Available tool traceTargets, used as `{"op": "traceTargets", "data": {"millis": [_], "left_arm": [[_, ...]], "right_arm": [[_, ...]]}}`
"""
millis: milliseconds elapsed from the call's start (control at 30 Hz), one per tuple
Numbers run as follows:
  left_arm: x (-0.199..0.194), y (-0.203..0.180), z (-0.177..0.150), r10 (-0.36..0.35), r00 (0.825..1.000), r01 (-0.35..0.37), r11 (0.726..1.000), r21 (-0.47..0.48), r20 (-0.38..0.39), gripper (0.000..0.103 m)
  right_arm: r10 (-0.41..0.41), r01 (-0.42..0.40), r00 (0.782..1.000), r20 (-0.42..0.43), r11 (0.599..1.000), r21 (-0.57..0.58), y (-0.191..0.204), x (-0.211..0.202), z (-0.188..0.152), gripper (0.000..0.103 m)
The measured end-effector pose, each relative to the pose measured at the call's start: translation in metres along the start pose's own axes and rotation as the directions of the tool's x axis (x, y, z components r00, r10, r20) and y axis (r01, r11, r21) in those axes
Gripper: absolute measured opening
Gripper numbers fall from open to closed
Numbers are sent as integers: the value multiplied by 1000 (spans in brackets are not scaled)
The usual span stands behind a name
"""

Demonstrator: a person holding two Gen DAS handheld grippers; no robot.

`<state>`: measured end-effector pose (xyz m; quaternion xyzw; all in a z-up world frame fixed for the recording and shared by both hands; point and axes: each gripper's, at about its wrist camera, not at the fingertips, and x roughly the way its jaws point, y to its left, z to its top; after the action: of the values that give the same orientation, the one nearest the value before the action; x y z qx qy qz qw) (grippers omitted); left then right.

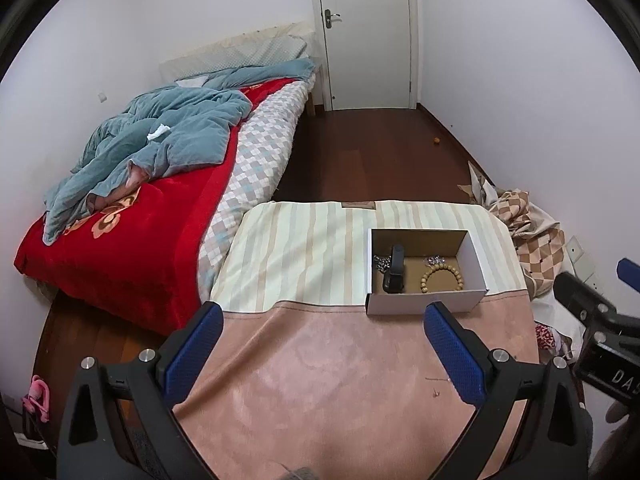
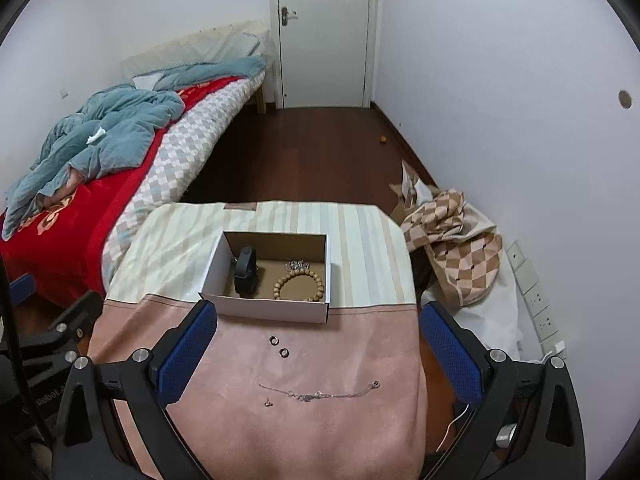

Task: Organize jewelry
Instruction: 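Lift both open tools out of the white box, then move the right tool down to the thin silver necklace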

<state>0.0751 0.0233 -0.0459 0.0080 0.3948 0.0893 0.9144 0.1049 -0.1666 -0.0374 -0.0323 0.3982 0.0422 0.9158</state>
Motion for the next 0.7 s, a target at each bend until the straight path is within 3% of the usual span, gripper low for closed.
{"op": "traceTargets", "data": {"millis": [200,333,467,633,700], "left_arm": [[-1,6,-8,5,1000,-5,1000,-31,1,103],[19,4,-17,18,999,-19,1000,-23,-38,103],[55,-6,-38,28,993,-27,1000,7,-115,103],[103,-26,-68,74,974,-62,996,59,-214,103],[120,-35,-78,85,964,-69,995,75,-250,103]], "right_arm": [[18,-18,1000,6,1000,12,2,-12,-4,103],[32,-30,999,-37,997,66,-12,1,-14,103],[27,-9,991,-132,991,137,-38,40,-39,103],[32,39,955,-296,972,233,-78,105,-90,102],[37,56,945,-324,960,274,-93,126,-110,96]]}}
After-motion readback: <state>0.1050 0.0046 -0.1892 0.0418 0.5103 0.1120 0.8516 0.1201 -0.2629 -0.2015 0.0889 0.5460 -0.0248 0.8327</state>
